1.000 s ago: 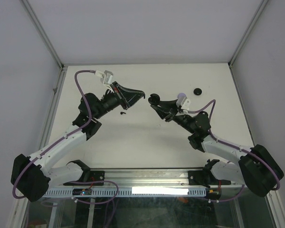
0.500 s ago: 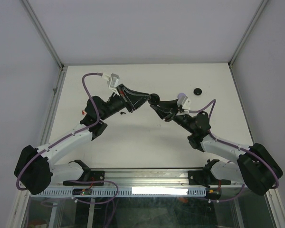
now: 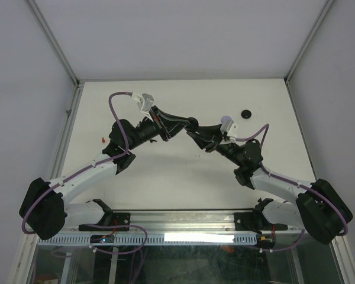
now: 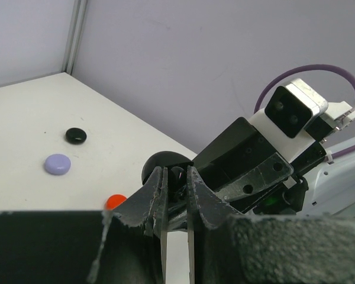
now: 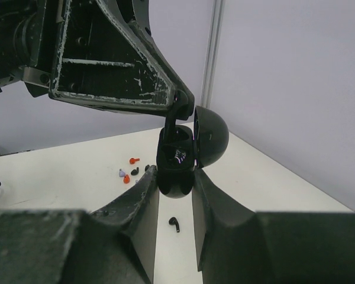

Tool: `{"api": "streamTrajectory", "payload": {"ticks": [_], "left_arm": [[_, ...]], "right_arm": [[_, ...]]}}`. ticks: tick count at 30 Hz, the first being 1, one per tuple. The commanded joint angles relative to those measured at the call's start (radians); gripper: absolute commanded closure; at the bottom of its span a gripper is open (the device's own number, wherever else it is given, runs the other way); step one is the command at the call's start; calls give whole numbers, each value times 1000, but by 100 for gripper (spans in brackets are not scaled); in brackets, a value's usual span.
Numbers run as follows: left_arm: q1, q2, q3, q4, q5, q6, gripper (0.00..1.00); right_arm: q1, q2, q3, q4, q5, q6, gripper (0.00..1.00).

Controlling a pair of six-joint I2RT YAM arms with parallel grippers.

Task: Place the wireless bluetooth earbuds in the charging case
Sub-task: Place the earbud in the charging case, then pick up the earbud from the center of the board.

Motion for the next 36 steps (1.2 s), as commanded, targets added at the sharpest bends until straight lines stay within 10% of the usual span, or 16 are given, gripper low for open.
{"api": "streamTrajectory", "payload": {"ticks": [1, 9, 24, 36], "left_arm": [[-13, -12, 12, 15, -6, 49, 100], [-13, -38, 9, -39, -6, 94, 95], [-11, -105, 54, -200, -49, 159, 51], [-12, -180, 130, -630, -324, 257, 35]], "right_arm": [[4, -36, 23, 52, 0, -5, 100], [4, -53, 19, 50, -2, 1, 100], [4, -80, 5, 31, -7, -1, 100], [4, -151, -49, -71, 53, -51, 100]]}}
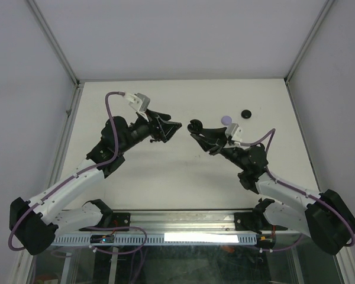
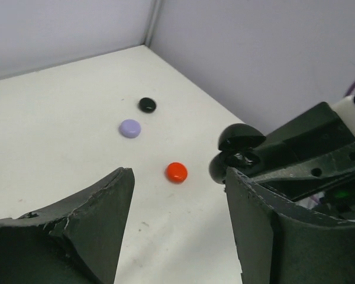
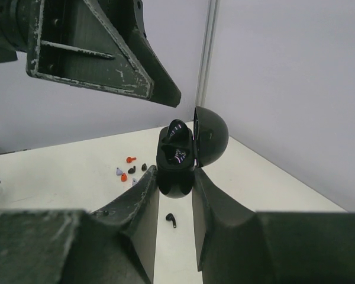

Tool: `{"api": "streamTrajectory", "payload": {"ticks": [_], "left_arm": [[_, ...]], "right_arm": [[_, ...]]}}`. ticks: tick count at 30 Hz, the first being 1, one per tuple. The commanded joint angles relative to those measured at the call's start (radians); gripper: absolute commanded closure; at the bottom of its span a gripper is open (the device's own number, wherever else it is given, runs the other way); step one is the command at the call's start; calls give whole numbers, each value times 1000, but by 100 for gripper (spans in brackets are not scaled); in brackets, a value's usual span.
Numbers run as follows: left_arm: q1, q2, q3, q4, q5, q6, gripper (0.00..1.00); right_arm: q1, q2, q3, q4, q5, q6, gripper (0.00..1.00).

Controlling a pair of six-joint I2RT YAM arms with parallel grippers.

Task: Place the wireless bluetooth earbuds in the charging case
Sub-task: Pick up the earbud from the center of the board.

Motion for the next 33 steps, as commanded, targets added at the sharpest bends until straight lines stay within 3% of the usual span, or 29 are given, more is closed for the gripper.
{"api": "streamTrajectory", "payload": {"ticks": [1, 8, 16, 23, 33], "left_arm": [[-5, -12, 49, -212, -186, 40, 35], [20, 80, 26, -327, -378, -31, 33], [147, 353, 121, -412, -424, -72, 34], [186, 595, 221, -454, -514, -47, 31], [197, 739, 311, -549, -563, -19, 30]], "right_arm": [[4, -48, -30, -16, 46, -36, 100], [3, -75, -76, -45, 72, -61, 100], [2, -125, -111, -85, 96, -92, 100], [1, -142, -126, -100, 100, -104, 100], [-5, -144, -133, -101, 103, -111, 100]]}}
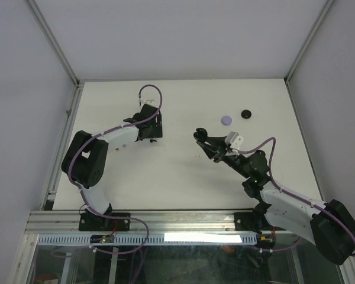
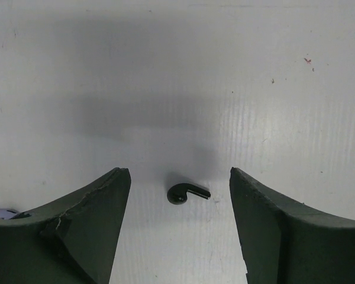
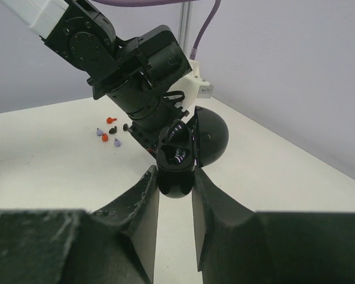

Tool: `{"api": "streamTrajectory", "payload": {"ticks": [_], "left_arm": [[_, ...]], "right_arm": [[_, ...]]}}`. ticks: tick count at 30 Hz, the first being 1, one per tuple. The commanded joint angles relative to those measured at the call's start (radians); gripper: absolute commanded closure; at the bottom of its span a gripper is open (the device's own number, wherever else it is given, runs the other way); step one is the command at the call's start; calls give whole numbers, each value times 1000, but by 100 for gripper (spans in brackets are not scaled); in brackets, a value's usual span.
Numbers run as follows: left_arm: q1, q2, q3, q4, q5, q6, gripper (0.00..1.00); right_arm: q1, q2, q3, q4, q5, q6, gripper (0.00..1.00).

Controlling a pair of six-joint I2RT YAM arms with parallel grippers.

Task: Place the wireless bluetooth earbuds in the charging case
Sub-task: Pick up the earbud from the center of the board.

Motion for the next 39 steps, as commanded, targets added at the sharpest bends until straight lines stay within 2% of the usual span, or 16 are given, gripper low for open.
{"api": "streamTrajectory", "payload": {"ticks": [1, 14, 24, 32, 39], "left_arm": [[6, 13, 41, -44, -30, 24, 31], [3, 46, 12, -105, -8, 36, 36], [0, -17, -47, -133, -11, 28, 43], [2, -7, 16, -171, -11, 49, 60], [2, 12, 82, -193, 8, 65, 59]], "right_arm": [[-5, -19, 0, 31, 21, -21, 100], [-5, -31, -2, 38, 6, 3, 100], [-5, -33, 6, 33, -3, 15, 100], [-4, -35, 3, 39, -5, 22, 100], [-5, -22, 6, 36, -12, 16, 100]]}}
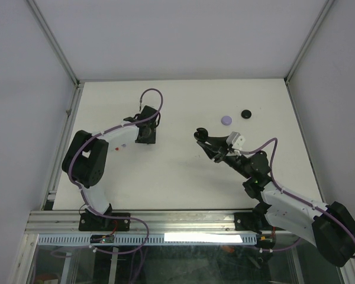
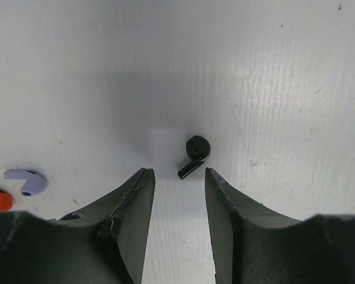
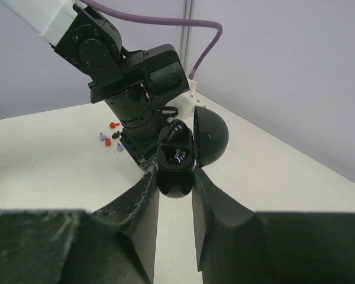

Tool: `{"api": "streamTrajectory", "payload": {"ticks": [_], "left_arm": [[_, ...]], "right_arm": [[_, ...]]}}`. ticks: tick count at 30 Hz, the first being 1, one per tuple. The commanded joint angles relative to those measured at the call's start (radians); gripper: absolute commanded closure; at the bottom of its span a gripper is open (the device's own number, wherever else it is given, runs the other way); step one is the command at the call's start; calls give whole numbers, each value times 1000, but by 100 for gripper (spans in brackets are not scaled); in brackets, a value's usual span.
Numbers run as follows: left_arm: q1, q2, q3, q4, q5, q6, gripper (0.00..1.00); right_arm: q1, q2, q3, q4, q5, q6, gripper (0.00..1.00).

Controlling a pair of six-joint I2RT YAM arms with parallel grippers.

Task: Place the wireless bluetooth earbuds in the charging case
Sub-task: Pick up the earbud from the center of the board.

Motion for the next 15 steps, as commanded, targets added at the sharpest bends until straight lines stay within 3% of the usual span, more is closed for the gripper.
{"api": "streamTrajectory", "payload": {"ticks": [1, 15], "left_arm": [[1, 7, 79, -10, 13, 38, 59], [1, 98, 157, -45, 54, 60, 63]], "right_arm": [[-5, 6, 11, 42, -10, 4, 100], [-5, 2, 19, 22, -13, 2, 100]]}}
